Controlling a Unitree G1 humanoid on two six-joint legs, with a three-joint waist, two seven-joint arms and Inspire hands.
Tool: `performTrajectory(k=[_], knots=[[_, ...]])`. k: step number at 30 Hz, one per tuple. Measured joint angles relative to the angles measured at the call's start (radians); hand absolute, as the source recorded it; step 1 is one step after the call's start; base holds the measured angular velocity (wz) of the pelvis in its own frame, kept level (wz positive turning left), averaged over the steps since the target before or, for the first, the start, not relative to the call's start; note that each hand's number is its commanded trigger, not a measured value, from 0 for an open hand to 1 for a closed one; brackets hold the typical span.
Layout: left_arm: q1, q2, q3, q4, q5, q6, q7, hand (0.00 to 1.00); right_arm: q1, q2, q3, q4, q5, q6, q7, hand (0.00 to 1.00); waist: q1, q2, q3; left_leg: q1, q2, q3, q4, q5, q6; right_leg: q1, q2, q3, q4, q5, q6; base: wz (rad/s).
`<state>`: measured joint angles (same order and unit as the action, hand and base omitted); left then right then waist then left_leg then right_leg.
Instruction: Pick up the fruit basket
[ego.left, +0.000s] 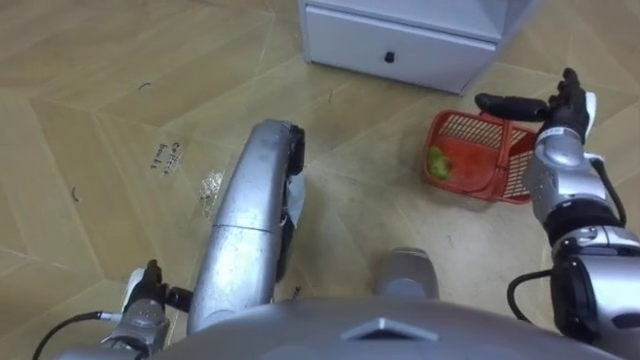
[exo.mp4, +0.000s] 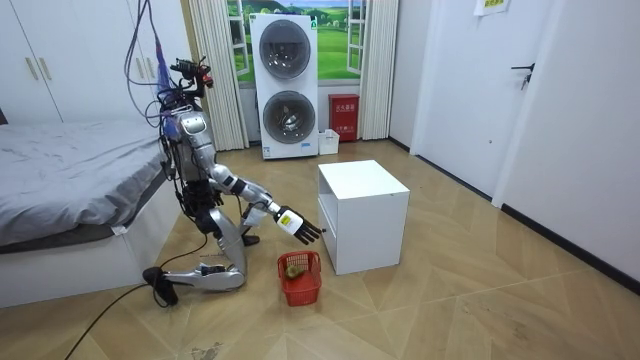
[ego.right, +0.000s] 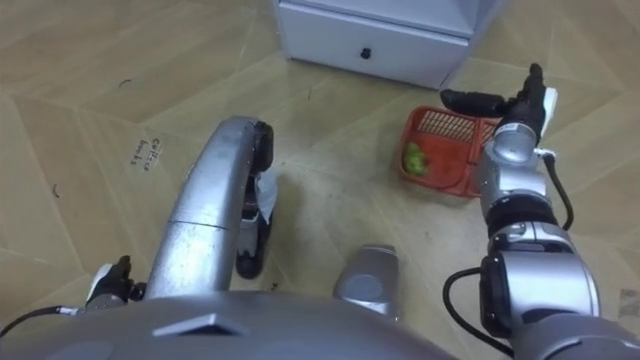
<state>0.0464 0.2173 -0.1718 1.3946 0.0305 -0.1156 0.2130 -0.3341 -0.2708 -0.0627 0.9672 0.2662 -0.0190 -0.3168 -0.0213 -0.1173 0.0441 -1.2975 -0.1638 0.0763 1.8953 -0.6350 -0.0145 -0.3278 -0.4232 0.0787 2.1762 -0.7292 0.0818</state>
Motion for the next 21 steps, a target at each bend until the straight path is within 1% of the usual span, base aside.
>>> performTrajectory(k=[1,3,4,8,9,13,14,16,18,19,21], knots=[[0.006,0.001,-0.006,0.000,0.000,0.001,0.000,0.00,-0.002,-0.001,0.000,0.001,0.001,0.000,0.000,0.00,0.000,0.002,-0.0004,0.000,0.001,0.003,0.000,0.000,0.000,-0.002,-0.003,0.002,0.002,0.000,0.000,-0.07],[0.025,0.001,-0.030,0.001,0.000,0.002,0.000,0.00,-0.001,-0.008,0.000,0.006,0.004,0.001,-0.001,0.00,0.000,0.014,-0.0006,0.000,0.002,0.007,-0.001,-0.001,0.001,-0.003,-0.010,0.002,0.004,0.000,0.000,0.00],[0.028,0.001,-0.030,0.001,0.000,0.002,0.000,0.00,-0.001,-0.008,0.000,0.008,0.003,0.001,-0.001,0.00,0.000,0.015,-0.0003,0.000,0.003,0.007,-0.001,-0.001,0.001,-0.004,-0.011,0.002,0.005,0.000,0.000,0.00],[0.041,0.000,-0.030,-0.003,-0.001,0.005,0.000,0.00,0.001,-0.010,0.000,0.023,0.003,0.008,0.001,0.00,-0.001,0.033,-0.0004,0.000,0.008,0.008,-0.006,0.000,0.001,-0.010,-0.011,0.002,0.005,-0.001,0.001,0.00],[0.040,0.000,-0.030,-0.004,-0.001,0.005,0.000,0.00,0.002,-0.010,0.000,0.027,0.003,0.009,0.002,0.00,-0.001,0.038,-0.0011,0.000,0.010,0.009,-0.009,0.000,0.000,-0.015,-0.011,0.006,0.006,-0.001,0.002,-0.05],[0.038,0.000,-0.030,-0.006,-0.002,0.004,-0.004,0.00,0.003,-0.012,0.003,0.062,0.004,0.009,0.005,0.00,0.000,0.044,-0.0033,0.001,0.015,0.013,-0.019,0.004,-0.008,-0.032,-0.012,0.021,0.010,-0.001,0.002,-0.07],[0.039,0.000,-0.030,-0.009,-0.002,0.007,-0.012,0.00,0.003,-0.015,0.005,0.076,0.009,0.009,0.011,0.00,0.003,0.044,-0.0031,0.001,0.018,0.016,-0.021,0.006,-0.010,-0.042,-0.012,0.031,0.014,-0.001,0.002,-0.11],[0.040,0.000,-0.030,-0.013,-0.002,0.010,-0.029,0.00,0.006,-0.020,0.012,0.097,0.014,0.013,0.016,0.00,0.003,0.051,-0.0044,0.000,0.026,0.020,-0.022,0.006,-0.011,-0.051,-0.010,0.039,0.017,-0.001,0.002,-0.12],[0.047,0.001,-0.031,-0.032,-0.002,0.020,-0.050,0.00,0.006,-0.034,0.036,0.134,0.037,0.023,0.037,0.00,0.007,0.059,-0.0045,-0.002,0.031,0.025,-0.022,0.006,-0.011,-0.062,-0.008,0.053,0.022,-0.001,0.002,-0.11],[0.048,0.001,-0.032,-0.035,-0.002,0.021,-0.052,0.00,0.005,-0.039,0.043,0.145,0.044,0.025,0.042,0.00,0.009,0.060,-0.0045,-0.003,0.032,0.027,-0.022,0.006,-0.011,-0.065,-0.006,0.058,0.023,-0.001,0.003,-0.08],[0.049,0.001,-0.051,-0.040,-0.020,0.021,-0.052,0.00,0.006,-0.051,0.043,0.176,0.069,0.030,0.059,0.00,0.017,0.067,-0.0041,-0.011,0.033,0.029,-0.022,0.006,-0.011,-0.077,-0.005,0.064,0.027,-0.002,0.003,-0.02]])
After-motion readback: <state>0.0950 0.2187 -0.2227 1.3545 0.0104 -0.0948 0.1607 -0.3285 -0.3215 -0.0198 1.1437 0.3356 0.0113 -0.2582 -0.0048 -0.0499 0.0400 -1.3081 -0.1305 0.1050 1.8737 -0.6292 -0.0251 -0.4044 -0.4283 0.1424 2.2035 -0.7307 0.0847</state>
